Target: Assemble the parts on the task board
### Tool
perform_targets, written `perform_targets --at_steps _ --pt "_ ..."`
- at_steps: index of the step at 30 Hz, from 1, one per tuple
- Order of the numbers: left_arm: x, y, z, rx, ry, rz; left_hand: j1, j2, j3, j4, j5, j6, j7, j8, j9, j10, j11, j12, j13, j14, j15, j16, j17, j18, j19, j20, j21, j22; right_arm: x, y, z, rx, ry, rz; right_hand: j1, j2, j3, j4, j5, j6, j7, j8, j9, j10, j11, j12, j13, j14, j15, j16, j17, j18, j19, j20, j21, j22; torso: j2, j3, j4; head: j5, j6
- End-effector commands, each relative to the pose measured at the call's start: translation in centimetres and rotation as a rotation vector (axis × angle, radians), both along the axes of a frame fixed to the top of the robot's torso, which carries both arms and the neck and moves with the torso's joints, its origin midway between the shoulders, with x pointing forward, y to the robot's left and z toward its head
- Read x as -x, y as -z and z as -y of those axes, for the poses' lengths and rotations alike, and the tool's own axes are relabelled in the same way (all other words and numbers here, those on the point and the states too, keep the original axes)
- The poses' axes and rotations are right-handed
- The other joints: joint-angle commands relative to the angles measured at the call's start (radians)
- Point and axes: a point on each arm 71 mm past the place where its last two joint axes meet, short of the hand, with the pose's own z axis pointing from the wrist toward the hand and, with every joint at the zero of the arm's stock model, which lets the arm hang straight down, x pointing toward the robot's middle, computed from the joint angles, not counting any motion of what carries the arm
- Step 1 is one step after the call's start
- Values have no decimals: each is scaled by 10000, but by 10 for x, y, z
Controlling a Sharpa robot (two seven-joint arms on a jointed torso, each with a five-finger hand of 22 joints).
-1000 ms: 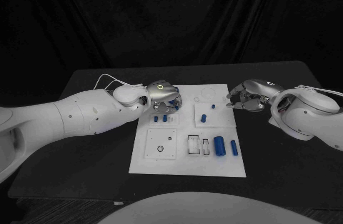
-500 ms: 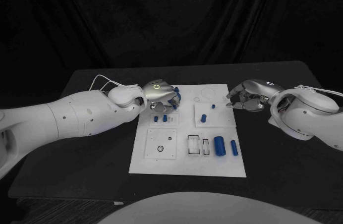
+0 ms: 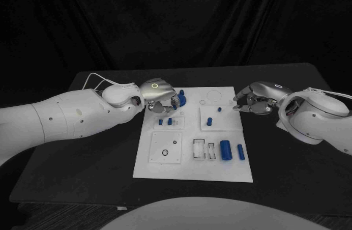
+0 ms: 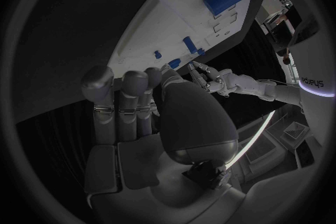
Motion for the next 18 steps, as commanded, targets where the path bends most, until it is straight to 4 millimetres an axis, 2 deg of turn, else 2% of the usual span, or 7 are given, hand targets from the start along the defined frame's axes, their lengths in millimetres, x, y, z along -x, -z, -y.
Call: perform_targets --at_steps 1,6,9,18 --pt "1 -2 -3 -154 -11 -184 -81 3 55 8 32 -76 -9 -68 -11 -7 -7 -59 -36 -76 -28 -49 -43 -109 -91 10 -50 1959 0 1 0 18 33 8 60 42 -29 -21 32 55 6 68 -9 34 -6 -55 -9 28 19 -37 -8 114 -40 2 -50 1097 2 9 -3 18 -1" --pt "2 -3 -10 -262 -113 -294 -99 2 69 12 28 -79 -15 -82 -18 -10 -11 -96 -64 -85 -26 -64 -67 -105 -101 12 -70 1954 0 1 1 42 39 -28 60 42 -29 -21 32 55 6 68 -9 34 -6 -55 -9 28 19 -37 -8 114 -40 2 -50 1097 6 2 19 6 -1" --pt "2 -2 -13 -338 -169 -382 -104 3 75 13 26 -82 -19 -88 -21 -11 -14 -111 -75 -91 -26 -72 -82 -100 -114 13 -94 1947 0 2 1 53 38 -44 60 42 -29 -21 32 55 6 68 -9 34 -6 -55 -9 28 19 -37 -8 114 -40 2 -50 1097 11 11 11 23 -1" --pt "1 -1 -17 -468 -266 -507 -117 -4 101 6 22 -96 -29 -113 -34 -17 -19 -170 -119 -114 -26 -102 -133 -91 -140 15 -140 1934 0 3 0 69 27 -80 61 46 -34 -16 20 60 6 69 -15 30 -4 -81 -32 24 21 -64 -39 117 -45 3 -80 1091 21 -9 9 58 -1"
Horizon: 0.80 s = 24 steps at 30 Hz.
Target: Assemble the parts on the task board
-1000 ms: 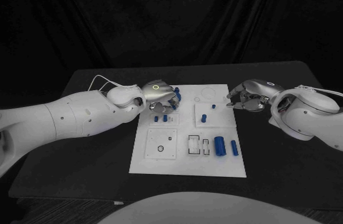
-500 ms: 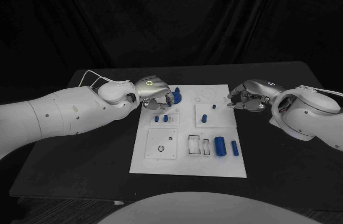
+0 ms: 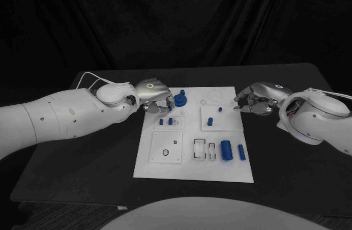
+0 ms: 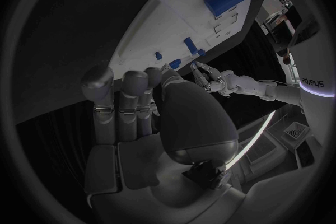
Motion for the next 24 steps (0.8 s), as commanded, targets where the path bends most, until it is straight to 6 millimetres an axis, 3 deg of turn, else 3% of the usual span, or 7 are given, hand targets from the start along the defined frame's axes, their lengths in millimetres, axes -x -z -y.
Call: perform_targets --at_steps 1,24 --pt "-1 0 -1 -151 -24 -170 -117 -3 45 4 23 -50 15 -46 9 -18 -22 -55 -10 -76 12 -62 -12 -92 -75 27 -61 1934 0 1 0 42 16 -43 61 46 -34 -16 20 61 6 69 -16 30 -4 -30 -6 24 21 -64 -8 117 -45 3 -35 1094 6 -15 -7 22 -1" --pt "-7 4 -1 -257 -166 -174 -79 -29 105 -61 53 -65 20 -85 -10 24 -20 -125 -68 -114 12 -106 -87 -82 -106 30 -117 1922 1 3 1 42 14 -76 61 46 -34 -16 20 61 6 69 -16 30 -4 -30 -6 24 21 -64 -8 117 -45 3 -35 1094 8 -25 -17 24 -1"
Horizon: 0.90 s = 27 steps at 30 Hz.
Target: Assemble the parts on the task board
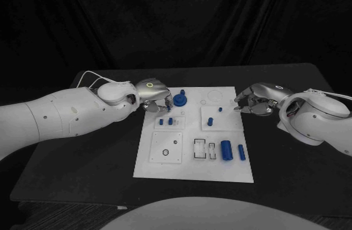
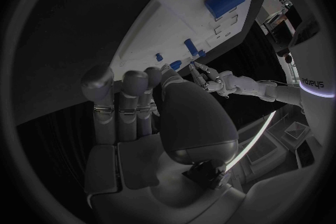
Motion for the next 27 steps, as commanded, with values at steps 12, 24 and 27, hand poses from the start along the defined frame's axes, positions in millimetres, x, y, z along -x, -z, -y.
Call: perform_targets --at_steps 12,24,27 --pt "2 3 5 -42 123 -193 -110 -39 66 -22 44 -36 25 -36 7 89 -20 -44 -20 -105 -22 -95 -65 -74 -101 2 -106 1913 1 2 0 21 5 -36 69 53 -36 -14 12 58 6 64 -19 27 -4 -53 -26 23 22 -75 -20 116 -42 4 -36 1096 -8 3 -13 17 -1" --pt "3 4 2 -137 2 -331 -119 -48 72 -40 39 8 23 -24 13 149 -24 -47 -28 -131 -22 -123 -115 -70 -113 2 -128 1908 1 2 0 15 2 -43 69 53 -36 -14 12 58 6 64 -19 27 -4 -53 -26 23 22 -75 -20 116 -42 4 -36 1096 -7 6 -1 28 -1" --pt "4 5 2 -144 -10 -355 -124 -53 70 -42 37 17 22 -21 14 158 -24 -49 -30 -137 -23 -131 -130 -68 -119 2 -138 1905 1 2 1 16 6 -45 81 59 -36 -16 11 61 8 63 -27 28 -3 -63 -35 23 22 -81 -26 117 -42 4 -49 1094 -9 10 2 38 -1"
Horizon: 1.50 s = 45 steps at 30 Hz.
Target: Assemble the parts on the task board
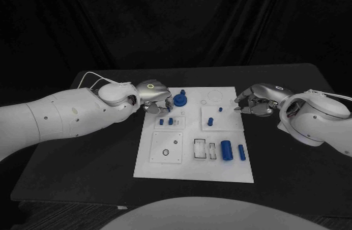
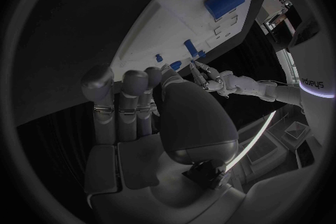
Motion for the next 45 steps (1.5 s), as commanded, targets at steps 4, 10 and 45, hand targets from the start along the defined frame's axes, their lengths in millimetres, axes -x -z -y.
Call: perform_targets --at_steps 4,10,45 --pt "2 2 1 -81 -1 -187 -85 -13 43 -13 38 16 22 -21 14 91 8 -49 -4 -65 -23 -44 -13 -67 -49 3 -34 1905 1 1 1 17 6 -18 80 59 -36 -16 12 62 8 63 -18 28 -3 -63 -17 23 22 -41 -16 117 -43 4 -49 1088 0 2 1 47 -1" --pt "2 3 1 -93 -8 -215 -91 -22 41 -18 34 27 19 -19 15 100 6 -55 -8 -74 -24 -53 -30 -68 -46 2 -28 1908 1 1 0 17 -7 -22 87 59 -36 -19 12 62 8 63 -21 31 -3 -54 -9 24 22 -37 -11 117 -42 4 -51 1088 -8 -2 -1 64 -1" --pt "4 5 3 -125 94 -334 -206 -73 78 -91 -419 -466 -147 -277 -123 208 -100 -194 -15 -296 -81 -286 -450 -9 -218 -40 -339 1831 0 2 -1 54 3 -73 128 64 -28 -40 15 71 6 64 -31 28 -5 -82 -33 23 22 -55 -31 119 -43 4 -70 1086 2 -2 1 46 -1"
